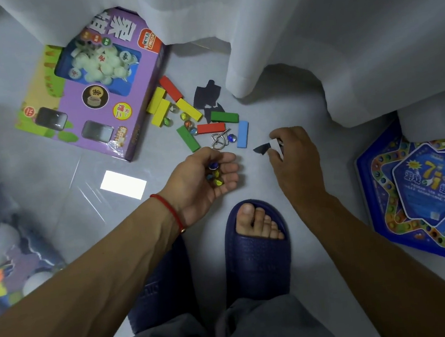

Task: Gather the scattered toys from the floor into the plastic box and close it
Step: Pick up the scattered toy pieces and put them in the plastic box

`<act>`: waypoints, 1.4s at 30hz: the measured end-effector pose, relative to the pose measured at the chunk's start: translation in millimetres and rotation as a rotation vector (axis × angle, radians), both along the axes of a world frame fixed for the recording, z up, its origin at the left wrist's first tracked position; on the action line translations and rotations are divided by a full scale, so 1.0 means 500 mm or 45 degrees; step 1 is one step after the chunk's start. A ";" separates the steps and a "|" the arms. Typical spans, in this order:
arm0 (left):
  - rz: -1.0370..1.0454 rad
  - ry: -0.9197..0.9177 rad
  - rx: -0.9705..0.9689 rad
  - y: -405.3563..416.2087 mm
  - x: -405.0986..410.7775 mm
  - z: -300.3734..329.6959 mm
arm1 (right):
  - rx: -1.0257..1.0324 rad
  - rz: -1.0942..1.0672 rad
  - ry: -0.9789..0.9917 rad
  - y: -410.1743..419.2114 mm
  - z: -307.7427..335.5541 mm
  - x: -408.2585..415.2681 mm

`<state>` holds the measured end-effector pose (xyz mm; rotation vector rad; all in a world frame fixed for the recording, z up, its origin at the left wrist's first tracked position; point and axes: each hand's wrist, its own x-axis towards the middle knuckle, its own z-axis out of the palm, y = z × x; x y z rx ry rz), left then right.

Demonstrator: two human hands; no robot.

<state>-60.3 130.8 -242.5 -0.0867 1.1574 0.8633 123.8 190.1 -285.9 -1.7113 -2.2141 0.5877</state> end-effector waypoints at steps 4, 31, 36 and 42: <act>-0.009 0.035 -0.013 0.002 0.003 0.002 | -0.036 0.099 -0.170 0.013 -0.004 -0.003; 0.139 0.080 -0.080 -0.048 -0.053 0.130 | -0.571 0.057 0.281 0.013 0.196 -0.090; 0.508 0.147 0.180 -0.172 -0.161 0.327 | -0.669 0.490 0.173 -0.019 0.374 -0.186; 1.108 0.452 0.128 -0.420 -0.375 0.450 | -0.449 1.126 -0.289 -0.100 0.588 -0.320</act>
